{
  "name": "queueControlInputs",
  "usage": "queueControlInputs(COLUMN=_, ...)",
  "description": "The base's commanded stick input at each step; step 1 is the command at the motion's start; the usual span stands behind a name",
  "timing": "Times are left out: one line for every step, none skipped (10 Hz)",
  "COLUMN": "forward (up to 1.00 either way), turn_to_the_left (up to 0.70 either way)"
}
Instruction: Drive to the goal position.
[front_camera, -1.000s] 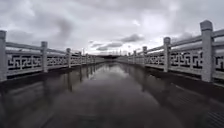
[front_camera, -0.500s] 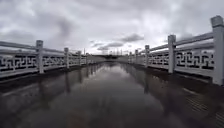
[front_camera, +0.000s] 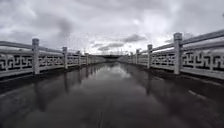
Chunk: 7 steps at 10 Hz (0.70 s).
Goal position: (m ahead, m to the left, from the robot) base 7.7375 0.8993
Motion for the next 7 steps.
queueControlInputs(forward=0.61, turn_to_the_left=0.00)
queueControlInputs(forward=0.66, turn_to_the_left=0.00)
queueControlInputs(forward=0.68, turn_to_the_left=0.00)
queueControlInputs(forward=0.70, turn_to_the_left=0.00)
queueControlInputs(forward=0.70, turn_to_the_left=0.00)
queueControlInputs(forward=0.70, turn_to_the_left=0.00)
queueControlInputs(forward=0.70, turn_to_the_left=0.00)
